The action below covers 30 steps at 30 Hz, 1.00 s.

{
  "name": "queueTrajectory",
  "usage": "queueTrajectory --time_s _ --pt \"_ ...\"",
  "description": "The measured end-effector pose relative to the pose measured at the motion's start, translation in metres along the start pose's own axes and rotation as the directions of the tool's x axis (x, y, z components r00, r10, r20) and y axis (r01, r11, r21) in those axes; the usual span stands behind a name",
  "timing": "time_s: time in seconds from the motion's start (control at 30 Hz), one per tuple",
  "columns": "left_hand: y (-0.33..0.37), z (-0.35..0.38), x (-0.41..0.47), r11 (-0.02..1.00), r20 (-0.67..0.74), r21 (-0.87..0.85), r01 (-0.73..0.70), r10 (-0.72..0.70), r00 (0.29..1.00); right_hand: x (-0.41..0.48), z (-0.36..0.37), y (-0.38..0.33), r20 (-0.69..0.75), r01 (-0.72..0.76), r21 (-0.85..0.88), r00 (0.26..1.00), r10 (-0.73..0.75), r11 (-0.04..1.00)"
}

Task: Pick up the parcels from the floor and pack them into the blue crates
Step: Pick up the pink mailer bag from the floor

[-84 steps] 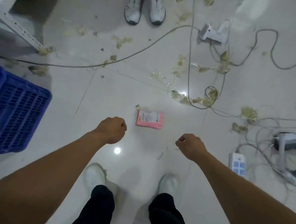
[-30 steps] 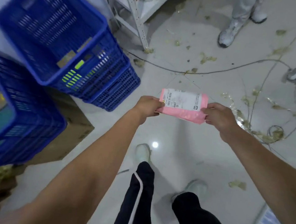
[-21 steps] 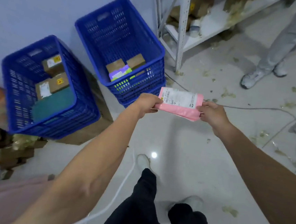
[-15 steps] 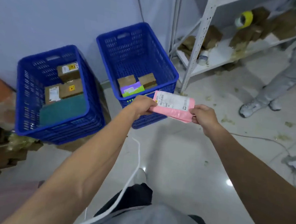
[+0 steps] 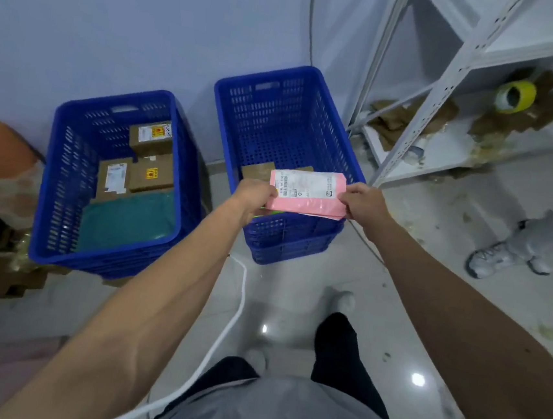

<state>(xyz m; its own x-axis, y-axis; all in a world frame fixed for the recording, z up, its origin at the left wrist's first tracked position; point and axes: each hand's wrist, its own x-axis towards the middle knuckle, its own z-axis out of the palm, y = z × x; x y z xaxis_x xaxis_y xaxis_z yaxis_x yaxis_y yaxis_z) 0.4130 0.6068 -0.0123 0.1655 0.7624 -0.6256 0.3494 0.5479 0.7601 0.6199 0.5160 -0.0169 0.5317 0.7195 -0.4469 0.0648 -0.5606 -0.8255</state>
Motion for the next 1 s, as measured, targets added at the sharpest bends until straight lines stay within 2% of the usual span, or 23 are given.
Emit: queueTrajectory --time_s 0.17,0.3,0.57,0.77,1.0 --pt "0.041 0.015 0.052 1.0 -0.08 -0.007 0.007 -0.008 0.997 0.087 0.01 -0.022 0.114 0.036 -0.062 0.993 -0.028 0.997" --pt "0.057 0.022 0.093 0.995 -0.199 0.041 0.09 -0.08 0.977 0.153 0.021 -0.037 0.228 0.1 -0.199 0.972 -0.053 0.975" --pt "0.056 0.011 0.154 0.954 -0.347 0.192 0.229 -0.153 0.925 0.215 0.053 -0.049 0.425 0.146 -0.367 0.905 0.026 0.919" --pt "0.018 -0.003 0.198 0.849 -0.372 0.444 0.285 -0.114 0.921 0.245 0.094 -0.014 0.513 0.152 -0.479 0.848 0.136 0.864" --pt "-0.039 0.006 0.255 0.669 -0.279 0.657 0.347 -0.212 0.937 0.283 0.141 0.044 0.462 0.104 -0.63 0.847 0.263 0.77"
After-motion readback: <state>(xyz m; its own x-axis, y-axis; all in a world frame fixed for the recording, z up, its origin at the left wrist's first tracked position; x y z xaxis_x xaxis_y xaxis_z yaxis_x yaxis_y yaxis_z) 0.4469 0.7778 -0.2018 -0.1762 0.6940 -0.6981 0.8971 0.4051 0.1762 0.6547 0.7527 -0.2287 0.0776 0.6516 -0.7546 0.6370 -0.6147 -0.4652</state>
